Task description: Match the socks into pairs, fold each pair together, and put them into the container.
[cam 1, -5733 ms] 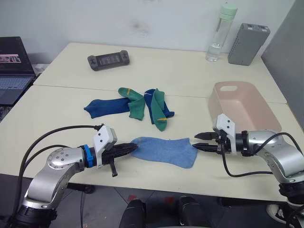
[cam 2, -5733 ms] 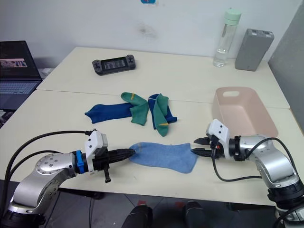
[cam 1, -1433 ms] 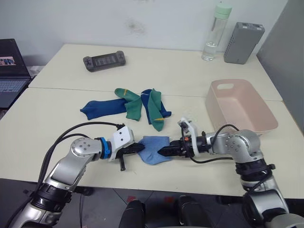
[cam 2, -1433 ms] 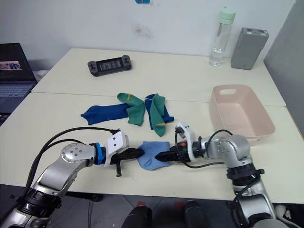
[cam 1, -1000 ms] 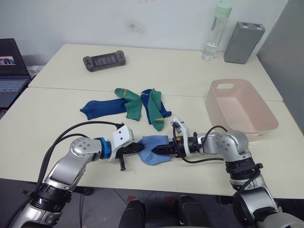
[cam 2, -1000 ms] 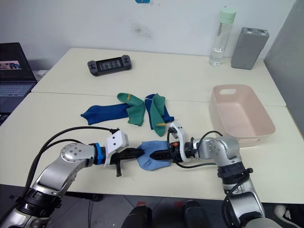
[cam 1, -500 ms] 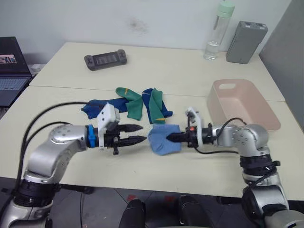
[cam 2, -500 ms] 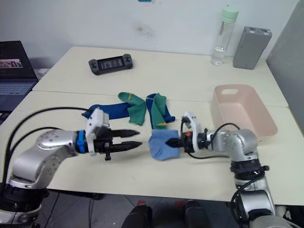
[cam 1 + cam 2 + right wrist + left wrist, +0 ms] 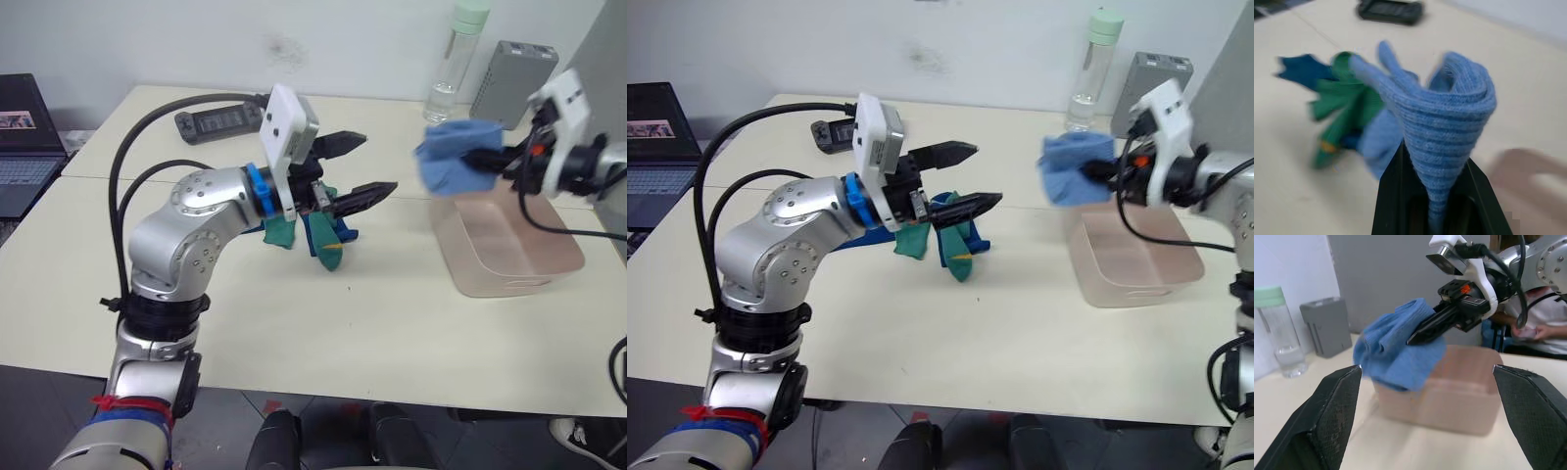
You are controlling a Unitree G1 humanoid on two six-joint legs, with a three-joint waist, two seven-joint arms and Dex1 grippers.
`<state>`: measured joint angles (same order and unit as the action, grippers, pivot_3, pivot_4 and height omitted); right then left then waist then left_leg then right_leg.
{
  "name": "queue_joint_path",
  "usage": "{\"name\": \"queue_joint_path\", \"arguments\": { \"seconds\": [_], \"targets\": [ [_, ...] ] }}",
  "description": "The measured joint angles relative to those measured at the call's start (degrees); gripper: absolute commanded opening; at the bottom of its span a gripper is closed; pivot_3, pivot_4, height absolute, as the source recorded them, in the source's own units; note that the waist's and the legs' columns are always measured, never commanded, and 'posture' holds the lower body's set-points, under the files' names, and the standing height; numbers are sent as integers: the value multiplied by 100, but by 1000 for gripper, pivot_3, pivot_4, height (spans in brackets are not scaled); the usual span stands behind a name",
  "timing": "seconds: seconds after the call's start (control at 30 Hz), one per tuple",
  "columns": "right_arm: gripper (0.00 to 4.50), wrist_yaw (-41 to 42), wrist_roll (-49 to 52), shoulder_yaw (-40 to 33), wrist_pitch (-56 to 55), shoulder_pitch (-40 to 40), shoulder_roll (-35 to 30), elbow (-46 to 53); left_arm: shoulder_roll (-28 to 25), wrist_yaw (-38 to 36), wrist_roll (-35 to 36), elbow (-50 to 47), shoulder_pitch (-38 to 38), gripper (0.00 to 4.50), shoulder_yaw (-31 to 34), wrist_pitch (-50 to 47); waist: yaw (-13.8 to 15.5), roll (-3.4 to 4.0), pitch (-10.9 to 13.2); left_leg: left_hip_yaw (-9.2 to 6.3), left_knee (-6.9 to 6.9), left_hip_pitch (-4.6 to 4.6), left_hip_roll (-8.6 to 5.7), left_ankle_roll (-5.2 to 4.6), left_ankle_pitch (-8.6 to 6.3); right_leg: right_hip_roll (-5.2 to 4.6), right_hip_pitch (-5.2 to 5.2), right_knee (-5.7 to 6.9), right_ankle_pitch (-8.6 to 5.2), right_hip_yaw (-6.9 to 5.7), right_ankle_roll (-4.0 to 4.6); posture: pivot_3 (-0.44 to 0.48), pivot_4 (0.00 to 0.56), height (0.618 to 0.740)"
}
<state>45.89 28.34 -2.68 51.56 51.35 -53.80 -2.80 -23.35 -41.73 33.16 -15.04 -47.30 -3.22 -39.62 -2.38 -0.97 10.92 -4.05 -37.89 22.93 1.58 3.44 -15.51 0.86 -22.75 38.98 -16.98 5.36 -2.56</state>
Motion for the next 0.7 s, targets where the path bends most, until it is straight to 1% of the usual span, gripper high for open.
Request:
{"name": "queue_joint_path", "arguments": {
  "seconds": [0.07, 0.13, 0.2, 0.27, 0.37, 0.43, 0.53, 0.7],
  "targets": [
    [0, 43, -600, 185, -922, 126, -180, -526, 266, 150, -114, 45, -18, 4445, -135, 50, -23, 0, 0, 11, 2, -1, 2, 0, 0, 1, -8, 5, 0, 12, 0, 0, 150, 740],
    [0, 88, -1141, 355, -1723, 126, -277, -890, 392, 242, -176, 55, 13, 4445, -249, 53, -40, 0, 0, 17, 1, 1, 5, 1, 0, 2, -17, 11, 0, 18, 0, 0, 150, 740],
    [0, 170, -1566, 557, -2385, 70, -415, -1079, 476, 272, -180, 46, 73, 4445, -274, 52, -43, 3, 1, 22, 2, 1, 4, 1, 1, 1, -21, 13, 1, 22, 0, 0, 150, 740],
    [0, 300, -2300, 911, -3518, -106, -745, -1244, 521, 287, -177, -19, 153, 4445, -333, 33, -30, 3, 1, 25, 2, 5, 4, 2, 1, -1, -26, 13, 1, 23, 0, 0, 150, 740],
    [0, 473, -3047, 1252, -4657, -359, -1006, -1425, 610, 328, -164, -28, 197, 4445, -341, 2, -18, 2, 1, 30, -1, 5, 3, 3, 2, -5, -27, 13, 2, 26, -2, 0, 150, 740],
    [0, 570, -3426, 1459, -5205, -602, -1028, -1535, 695, 359, -162, -28, 195, 4445, -362, -1, -16, 3, 1, 33, -4, 4, 2, 4, 2, -6, -26, 15, 5, 30, -6, 0, 150, 740],
    [0, 653, -3744, 1651, -5635, -874, -960, -1691, 733, 367, -160, -27, 193, 4445, -376, -34, -24, 3, 2, 39, -7, 1, 2, 9, 6, -6, -28, 25, 6, 37, -7, 0, 150, 740],
    [0, 571, -4325, 1778, -6235, -891, -835, -2013, 709, 352, -160, -33, 196, 4445, -380, -147, -32, 4, 2, 39, -11, -4, 2, 16, 10, -5, -31, 47, 5, 37, -6, 0, 150, 740]
  ]
}}
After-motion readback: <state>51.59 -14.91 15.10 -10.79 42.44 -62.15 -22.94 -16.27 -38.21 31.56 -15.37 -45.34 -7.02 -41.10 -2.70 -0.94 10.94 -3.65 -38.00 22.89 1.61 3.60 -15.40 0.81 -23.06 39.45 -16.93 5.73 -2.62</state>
